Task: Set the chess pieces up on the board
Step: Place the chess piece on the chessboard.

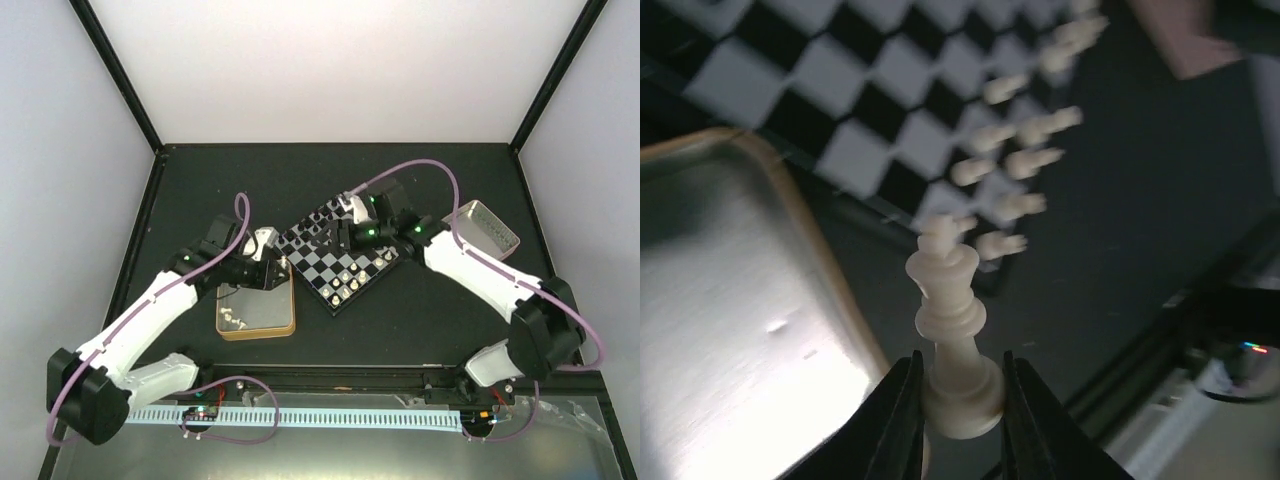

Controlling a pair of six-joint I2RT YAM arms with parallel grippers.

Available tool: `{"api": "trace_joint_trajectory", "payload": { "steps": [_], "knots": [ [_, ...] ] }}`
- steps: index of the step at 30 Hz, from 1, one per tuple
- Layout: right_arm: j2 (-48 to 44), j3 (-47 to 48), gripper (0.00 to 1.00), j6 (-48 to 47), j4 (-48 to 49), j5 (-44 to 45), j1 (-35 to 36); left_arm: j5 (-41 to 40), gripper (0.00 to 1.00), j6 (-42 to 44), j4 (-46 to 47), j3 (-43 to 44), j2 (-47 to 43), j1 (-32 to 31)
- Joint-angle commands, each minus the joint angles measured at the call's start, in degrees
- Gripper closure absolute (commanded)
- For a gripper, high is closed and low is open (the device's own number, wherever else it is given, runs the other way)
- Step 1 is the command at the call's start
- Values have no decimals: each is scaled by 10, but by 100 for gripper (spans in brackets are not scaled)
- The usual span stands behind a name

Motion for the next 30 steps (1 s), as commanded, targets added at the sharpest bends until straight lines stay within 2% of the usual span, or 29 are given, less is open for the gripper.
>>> {"api": "trace_joint_trajectory", "payload": {
  "steps": [1,4,9,13,20,23,28,30],
  "knots": [
    [54,80,27,-25,-17,-165,-18,173,93,14,142,-19,-42,-9],
    [93,127,27,-43,-67,-217,-20,208,94,15,173,-19,-52,-14],
    [109,153,30,-77,-100,-246,-21,241,94,18,182,-7,-34,-17],
    [123,156,42,-115,-138,-271,-21,247,95,37,160,14,-20,-20],
    [133,159,54,-174,-191,-297,-18,250,95,60,128,45,6,-21],
    [135,159,59,-180,-193,-301,-16,252,95,68,119,49,12,-21],
    [138,163,77,-176,-187,-295,-16,256,94,74,113,57,17,-21],
    [141,164,77,-171,-179,-285,-16,260,94,77,110,59,19,-21]
  ]
}}
